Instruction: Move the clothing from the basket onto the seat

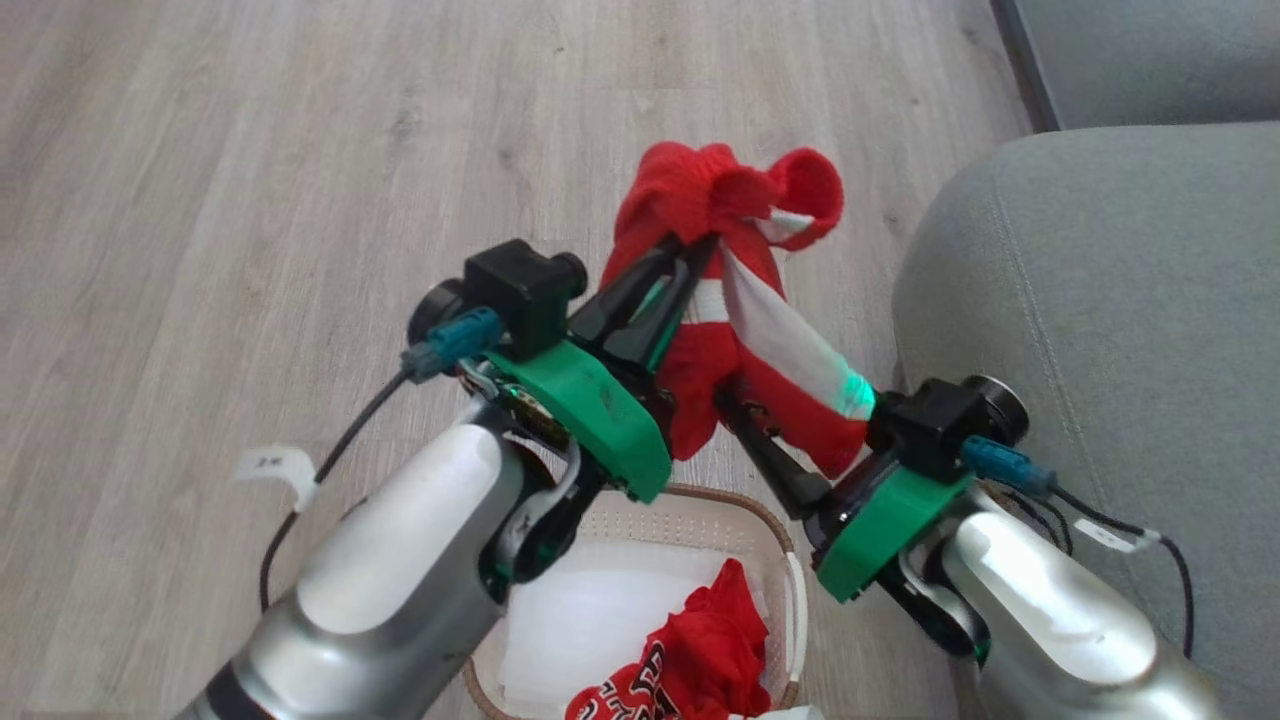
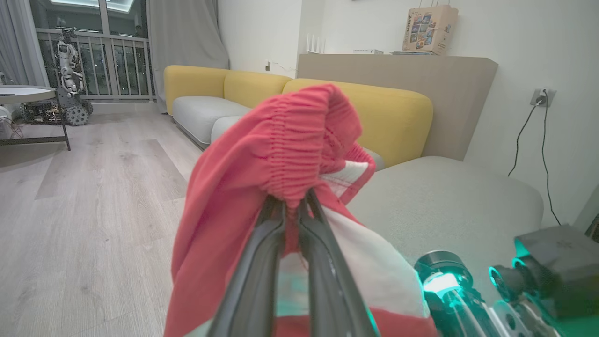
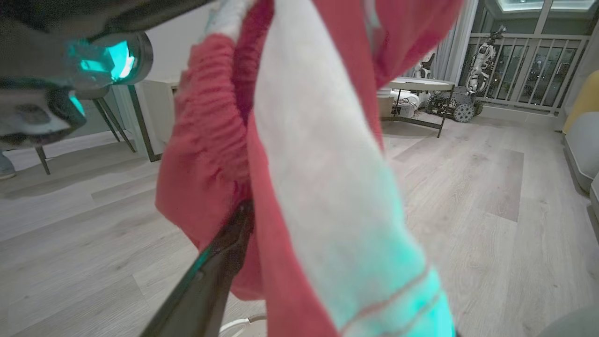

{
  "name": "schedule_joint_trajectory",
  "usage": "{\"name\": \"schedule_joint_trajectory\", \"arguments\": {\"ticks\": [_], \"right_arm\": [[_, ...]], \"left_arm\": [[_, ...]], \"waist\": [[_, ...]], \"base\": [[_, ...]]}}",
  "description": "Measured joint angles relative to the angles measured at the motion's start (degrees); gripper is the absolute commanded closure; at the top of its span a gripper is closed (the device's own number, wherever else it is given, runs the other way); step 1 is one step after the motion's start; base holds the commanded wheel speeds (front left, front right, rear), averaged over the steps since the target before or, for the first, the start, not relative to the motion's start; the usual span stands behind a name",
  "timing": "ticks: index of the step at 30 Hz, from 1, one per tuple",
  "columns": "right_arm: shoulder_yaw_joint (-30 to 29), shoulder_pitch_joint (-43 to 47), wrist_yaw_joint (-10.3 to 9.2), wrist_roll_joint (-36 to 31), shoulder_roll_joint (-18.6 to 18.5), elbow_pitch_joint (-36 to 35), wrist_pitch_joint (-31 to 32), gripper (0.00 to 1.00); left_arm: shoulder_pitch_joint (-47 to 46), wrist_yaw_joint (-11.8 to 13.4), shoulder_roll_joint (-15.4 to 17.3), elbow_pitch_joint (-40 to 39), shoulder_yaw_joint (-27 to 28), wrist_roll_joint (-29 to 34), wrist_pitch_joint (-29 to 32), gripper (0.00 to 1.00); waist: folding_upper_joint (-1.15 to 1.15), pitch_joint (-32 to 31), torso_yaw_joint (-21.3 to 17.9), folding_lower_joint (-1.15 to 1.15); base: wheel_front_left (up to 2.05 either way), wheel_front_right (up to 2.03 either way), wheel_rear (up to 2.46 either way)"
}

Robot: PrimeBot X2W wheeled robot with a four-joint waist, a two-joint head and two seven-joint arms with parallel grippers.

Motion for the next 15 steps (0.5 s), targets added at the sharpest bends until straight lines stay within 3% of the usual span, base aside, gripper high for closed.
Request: {"name": "schedule_joint_trajectory", "arguments": {"ticks": [9,10,11,12,15], "right_arm": [[-0.2,-1.0,0.0,-0.8,2.1,2.7,0.0,0.0],[-0.2,-1.0,0.0,-0.9,2.2,3.0,0.0,0.42],[-0.2,-1.0,0.0,-1.1,2.3,3.2,0.0,0.93],[-0.2,-1.0,0.0,-1.1,2.4,3.4,0.0,1.0],[-0.3,-1.0,0.0,-1.1,2.4,3.7,0.0,1.0]], "left_arm": [[0.0,-0.6,-1.1,0.5,-1.2,-0.4,0.2,1.0],[0.0,-0.6,-1.1,0.6,-1.2,-0.5,0.2,1.0],[0.0,-0.6,-1.1,0.7,-1.2,-0.7,0.2,1.0],[0.0,-0.6,-1.1,0.7,-1.2,-0.9,0.2,1.0],[0.0,-0.5,-1.1,0.8,-1.2,-0.9,0.2,1.0]], "waist": [[0.0,-0.2,1.9,0.0],[0.0,-0.2,2.0,0.0],[0.0,-0.1,2.0,0.0],[0.0,-0.1,2.0,0.0],[0.0,-0.1,1.9,0.0]], "base": [[0.0,0.0,0.0],[0.0,0.0,0.0],[0.0,0.0,0.0],[0.0,0.0,0.0],[0.0,0.0,0.0]]}}
